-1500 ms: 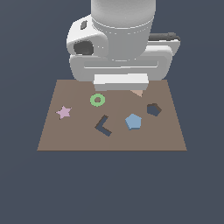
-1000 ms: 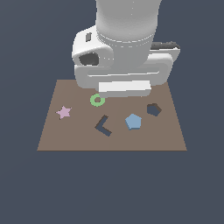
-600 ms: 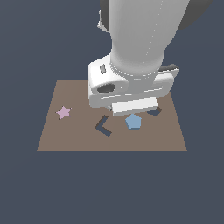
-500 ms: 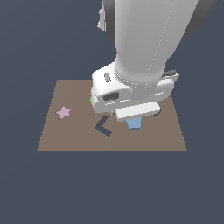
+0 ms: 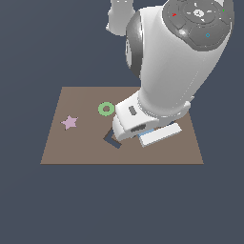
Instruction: Insert a designated object into the corresponding slot on a board.
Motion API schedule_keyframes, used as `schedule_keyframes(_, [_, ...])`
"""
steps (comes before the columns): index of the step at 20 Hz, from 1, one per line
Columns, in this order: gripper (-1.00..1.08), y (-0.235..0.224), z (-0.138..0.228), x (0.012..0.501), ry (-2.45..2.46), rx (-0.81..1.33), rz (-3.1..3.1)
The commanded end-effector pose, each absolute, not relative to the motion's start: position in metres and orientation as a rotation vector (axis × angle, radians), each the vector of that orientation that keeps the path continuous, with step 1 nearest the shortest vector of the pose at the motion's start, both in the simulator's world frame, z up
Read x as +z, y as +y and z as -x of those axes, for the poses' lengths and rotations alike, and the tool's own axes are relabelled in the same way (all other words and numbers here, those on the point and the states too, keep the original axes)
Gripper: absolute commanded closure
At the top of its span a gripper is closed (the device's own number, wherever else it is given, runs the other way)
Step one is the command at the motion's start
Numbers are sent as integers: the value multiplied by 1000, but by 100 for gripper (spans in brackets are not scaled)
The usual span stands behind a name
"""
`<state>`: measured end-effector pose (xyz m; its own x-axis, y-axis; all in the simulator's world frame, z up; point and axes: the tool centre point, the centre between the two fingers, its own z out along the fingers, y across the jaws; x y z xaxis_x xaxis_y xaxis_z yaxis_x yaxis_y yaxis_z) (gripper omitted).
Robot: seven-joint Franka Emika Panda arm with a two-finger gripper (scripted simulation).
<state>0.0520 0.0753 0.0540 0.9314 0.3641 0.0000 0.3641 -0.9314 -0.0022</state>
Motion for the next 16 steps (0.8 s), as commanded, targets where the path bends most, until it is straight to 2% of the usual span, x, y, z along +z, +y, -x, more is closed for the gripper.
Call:
schedule_keyframes(1, [-92,78,-54,49,-610,0,3081])
schedule_keyframes(16, [-92,78,-54,33,-609,0,3082])
